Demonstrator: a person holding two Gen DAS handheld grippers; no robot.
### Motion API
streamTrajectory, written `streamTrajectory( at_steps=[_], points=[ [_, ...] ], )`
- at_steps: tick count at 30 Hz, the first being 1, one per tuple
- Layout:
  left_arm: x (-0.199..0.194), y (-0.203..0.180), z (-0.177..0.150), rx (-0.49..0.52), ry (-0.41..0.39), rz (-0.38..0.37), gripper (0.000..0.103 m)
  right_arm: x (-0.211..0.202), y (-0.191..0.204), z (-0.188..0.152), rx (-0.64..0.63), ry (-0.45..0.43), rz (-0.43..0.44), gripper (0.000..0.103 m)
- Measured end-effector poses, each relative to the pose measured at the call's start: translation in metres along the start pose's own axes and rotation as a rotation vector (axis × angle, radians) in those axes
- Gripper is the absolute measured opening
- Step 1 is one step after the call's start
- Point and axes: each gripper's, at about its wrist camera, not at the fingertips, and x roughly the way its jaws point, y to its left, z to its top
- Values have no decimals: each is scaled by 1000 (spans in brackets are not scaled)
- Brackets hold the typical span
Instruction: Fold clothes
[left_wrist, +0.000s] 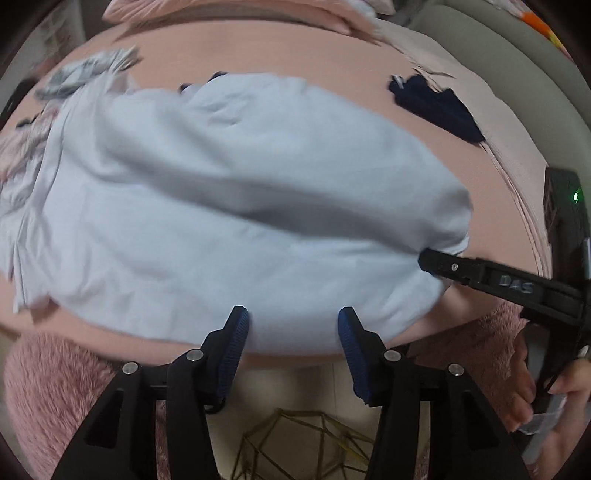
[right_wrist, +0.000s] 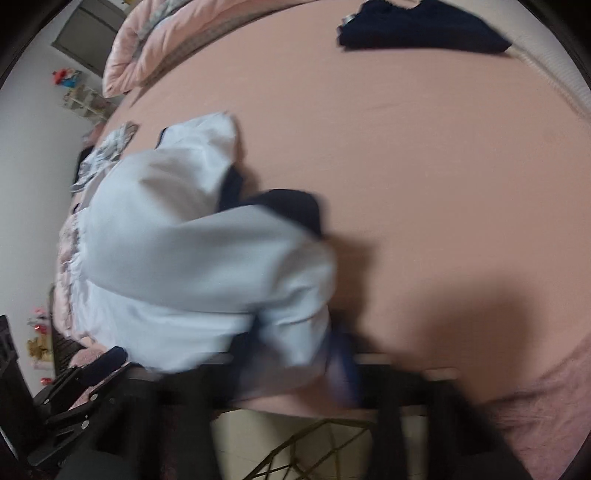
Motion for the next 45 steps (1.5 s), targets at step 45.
streamTrajectory(
  at_steps=[45],
  points=[
    [72, -31, 41, 69, 161, 14, 38, -30, -49, 8, 93, -27, -120, 33]
  ],
)
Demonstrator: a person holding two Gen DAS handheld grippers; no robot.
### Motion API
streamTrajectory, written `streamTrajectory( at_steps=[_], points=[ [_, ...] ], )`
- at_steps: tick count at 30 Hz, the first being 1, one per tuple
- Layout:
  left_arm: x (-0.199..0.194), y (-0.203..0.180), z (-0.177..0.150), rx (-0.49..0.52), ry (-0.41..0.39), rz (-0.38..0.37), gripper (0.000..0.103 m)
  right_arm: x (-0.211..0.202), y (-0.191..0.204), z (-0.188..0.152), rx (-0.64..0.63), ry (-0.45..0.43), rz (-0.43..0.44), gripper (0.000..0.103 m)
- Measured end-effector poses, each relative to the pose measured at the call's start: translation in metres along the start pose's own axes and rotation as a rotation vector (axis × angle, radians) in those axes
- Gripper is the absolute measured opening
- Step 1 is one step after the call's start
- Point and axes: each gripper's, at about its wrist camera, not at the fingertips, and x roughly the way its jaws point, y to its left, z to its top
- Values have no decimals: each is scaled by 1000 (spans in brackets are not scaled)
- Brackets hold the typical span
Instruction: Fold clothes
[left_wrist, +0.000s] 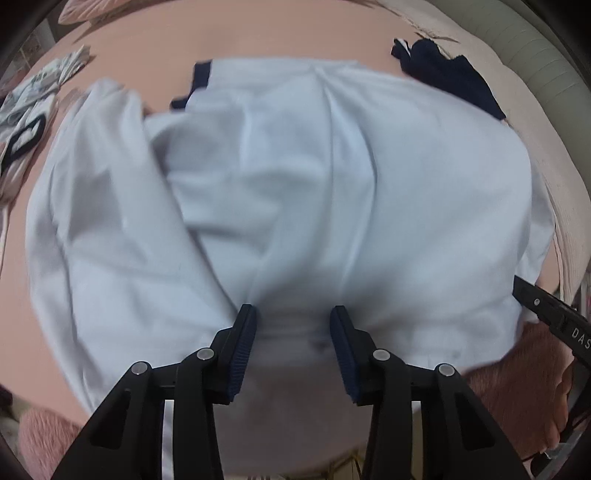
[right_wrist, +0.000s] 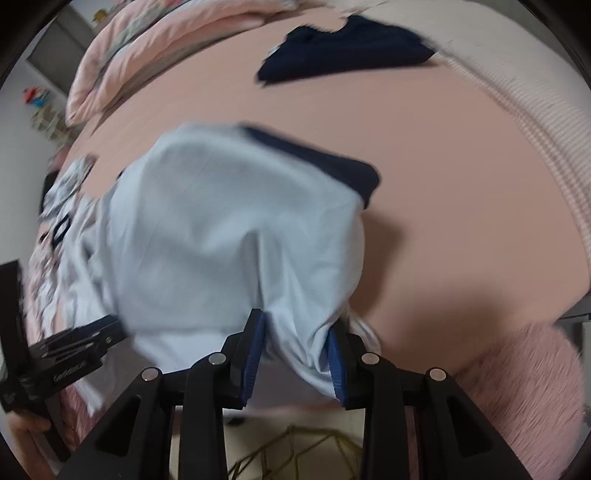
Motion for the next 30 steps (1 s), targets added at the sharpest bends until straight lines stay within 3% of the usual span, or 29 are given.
streamTrajectory(
  at_steps=[3, 6, 10, 13, 16, 20, 23, 26, 28, 29, 30],
  points=[
    [-4, -6, -20, 72, 21, 20, 38, -7, 5, -8, -29, 51, 86, 33],
    [-24, -5, -22, 60, -5, -74, 38, -31, -4, -2, 23, -37, 89, 33],
    [-60, -23, -4, 75, -142, -154, 38, -47, -27, 15, 151, -144, 42, 35],
    [-76, -46, 20, 97, -220, -184, 38, -34, -37, 22, 204, -84, 36, 35],
    [-66, -63, 50, 106, -237, -141, 39, -17, -38, 19, 214, -46, 26, 48],
    [-28, -77, 95, 104, -187, -50, 39, 5, -41, 22, 201, -12, 71, 52],
    [-3, -81, 102, 99, -122, -29, 39, 16, -34, 23, 161, -7, 56, 52],
    [3, -85, 90, 128, -112, -10, 38, 17, -25, 23, 120, -24, 36, 52],
    [10, -82, 81, 137, -99, -25, 12, 20, -22, 23, 108, -21, 44, 52],
    [14, -79, 77, 125, -90, -28, 10, 22, -20, 23, 102, -18, 50, 50],
    [13, -75, 72, 112, -92, -40, 7, 23, -18, 23, 96, -13, 62, 41]
  ],
)
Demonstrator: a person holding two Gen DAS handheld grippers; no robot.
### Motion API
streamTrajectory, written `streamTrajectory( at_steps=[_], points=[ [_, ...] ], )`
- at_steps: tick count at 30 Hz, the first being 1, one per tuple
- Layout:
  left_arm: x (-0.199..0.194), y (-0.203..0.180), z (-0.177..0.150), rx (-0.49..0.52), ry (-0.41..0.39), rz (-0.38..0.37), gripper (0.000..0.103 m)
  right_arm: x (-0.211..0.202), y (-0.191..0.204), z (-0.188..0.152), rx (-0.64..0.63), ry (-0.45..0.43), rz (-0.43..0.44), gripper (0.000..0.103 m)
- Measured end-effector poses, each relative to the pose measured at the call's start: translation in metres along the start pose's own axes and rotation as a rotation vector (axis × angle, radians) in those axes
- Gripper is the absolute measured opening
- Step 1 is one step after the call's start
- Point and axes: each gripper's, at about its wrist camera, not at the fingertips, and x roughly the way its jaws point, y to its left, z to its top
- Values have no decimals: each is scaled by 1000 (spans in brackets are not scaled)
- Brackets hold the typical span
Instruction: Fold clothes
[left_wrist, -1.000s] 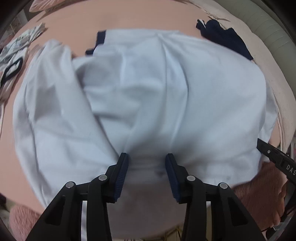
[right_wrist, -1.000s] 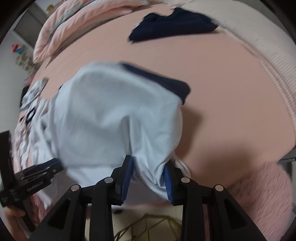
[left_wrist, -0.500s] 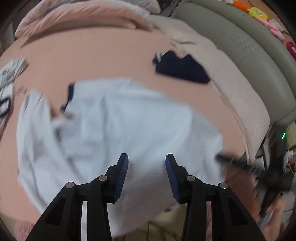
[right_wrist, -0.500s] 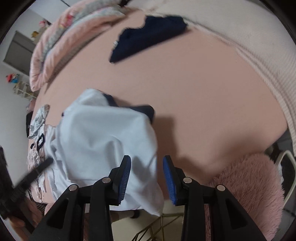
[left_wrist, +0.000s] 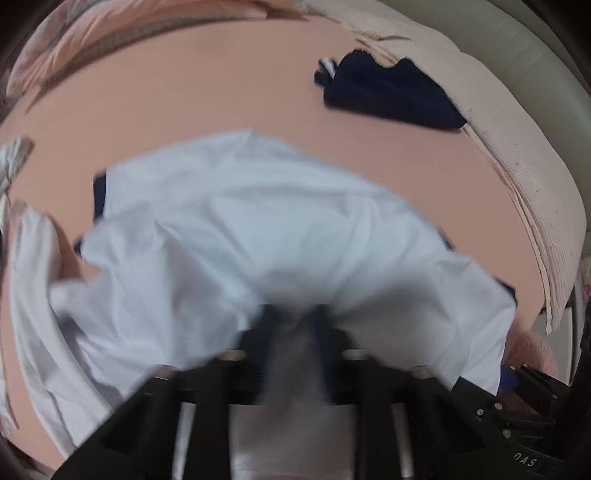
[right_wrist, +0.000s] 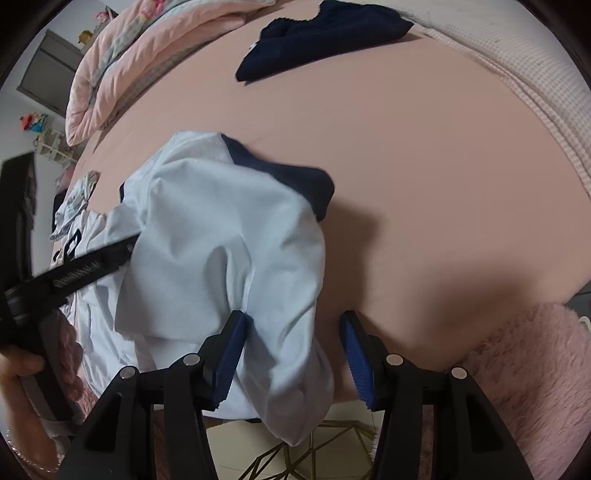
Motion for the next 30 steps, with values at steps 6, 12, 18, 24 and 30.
streamTrajectory(
  at_steps=[6, 12, 18, 24, 30],
  points=[
    [-10, 14, -36, -33, -3, -61, 0, -3, 18, -1, -32, -14, 31, 12],
    [-16, 34, -87, -59, 63, -85, 0, -45, 32, -4, -37, -119, 86, 6],
    [-42, 50, -94, -121, 60, -210, 2, -94, 20, -13, -68, -226, 87, 6],
    [-61, 39, -49, -159, -26, -282, 76, -78, 14, -30, -112, -157, 43, 6],
    [-38, -13, 5, -70, -26, -169, 77, -75, 13, -36, -170, -134, 78, 7]
  ],
)
